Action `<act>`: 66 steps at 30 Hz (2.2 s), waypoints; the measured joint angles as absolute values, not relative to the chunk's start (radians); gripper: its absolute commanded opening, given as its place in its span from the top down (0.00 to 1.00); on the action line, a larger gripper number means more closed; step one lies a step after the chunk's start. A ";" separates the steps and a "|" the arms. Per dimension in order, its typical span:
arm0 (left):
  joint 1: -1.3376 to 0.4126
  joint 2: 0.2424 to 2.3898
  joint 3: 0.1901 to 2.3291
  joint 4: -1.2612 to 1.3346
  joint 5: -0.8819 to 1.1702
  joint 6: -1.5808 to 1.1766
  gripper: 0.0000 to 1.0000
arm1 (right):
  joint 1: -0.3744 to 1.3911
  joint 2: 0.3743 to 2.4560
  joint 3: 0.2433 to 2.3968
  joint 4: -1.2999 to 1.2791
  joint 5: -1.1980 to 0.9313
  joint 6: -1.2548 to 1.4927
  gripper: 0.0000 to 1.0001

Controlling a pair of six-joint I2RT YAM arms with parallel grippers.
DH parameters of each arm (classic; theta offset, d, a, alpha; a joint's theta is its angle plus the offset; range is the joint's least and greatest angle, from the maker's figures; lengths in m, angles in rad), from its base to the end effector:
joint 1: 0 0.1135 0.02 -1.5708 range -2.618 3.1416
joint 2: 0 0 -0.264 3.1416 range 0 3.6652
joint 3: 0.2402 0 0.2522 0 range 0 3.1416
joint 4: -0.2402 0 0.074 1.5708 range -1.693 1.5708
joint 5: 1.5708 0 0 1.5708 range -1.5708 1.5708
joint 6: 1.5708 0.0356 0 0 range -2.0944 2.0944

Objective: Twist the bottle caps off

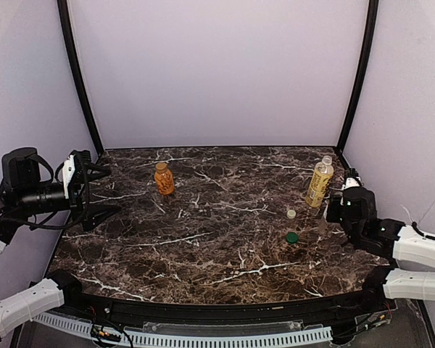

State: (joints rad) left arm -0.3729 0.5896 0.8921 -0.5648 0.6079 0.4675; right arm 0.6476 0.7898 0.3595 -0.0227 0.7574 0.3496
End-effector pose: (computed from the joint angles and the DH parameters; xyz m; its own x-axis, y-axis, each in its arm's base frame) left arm 0.1008 -0.0613 0.3638 0.1507 0.3383 -0.9289 0.8344 0.4604 0.3030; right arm 0.1516 0.0840 0.2096 -0.3093 0.0781 -0.9477 0.1706 0.9850 0.0255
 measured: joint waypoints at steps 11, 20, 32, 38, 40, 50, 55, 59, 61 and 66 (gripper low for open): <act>-0.373 0.595 0.891 -0.556 0.607 0.479 0.01 | 0.630 0.829 0.343 0.105 0.741 0.308 0.53; -0.373 0.597 0.891 -0.548 0.607 0.479 0.01 | 0.629 0.755 0.336 0.102 0.720 0.298 0.42; -0.373 0.606 0.891 -0.547 0.593 0.473 0.01 | 0.628 0.756 0.429 -0.007 0.704 0.299 0.07; -0.373 0.702 0.962 -0.579 0.453 0.449 0.01 | 0.628 0.747 0.656 -0.129 0.667 0.282 0.07; -0.373 0.810 1.082 -0.646 0.393 0.451 0.01 | 0.628 0.747 0.741 -0.159 0.633 0.266 0.06; -0.371 1.507 1.612 -0.915 0.181 0.428 0.01 | 0.628 0.808 0.926 -0.230 0.406 0.248 0.01; -0.370 1.670 1.611 -0.898 0.115 0.422 0.01 | 0.628 0.886 0.937 -0.274 0.311 0.252 0.01; -0.370 1.762 1.641 -0.831 0.089 0.408 0.05 | 0.628 0.918 0.939 -0.307 0.268 0.271 0.01; -0.369 1.813 1.665 -0.790 0.088 0.395 0.08 | 0.628 0.923 0.939 -0.312 0.258 0.277 0.01; -0.369 1.912 1.673 -0.680 0.070 0.350 0.13 | 0.628 0.925 0.942 -0.320 0.249 0.298 0.01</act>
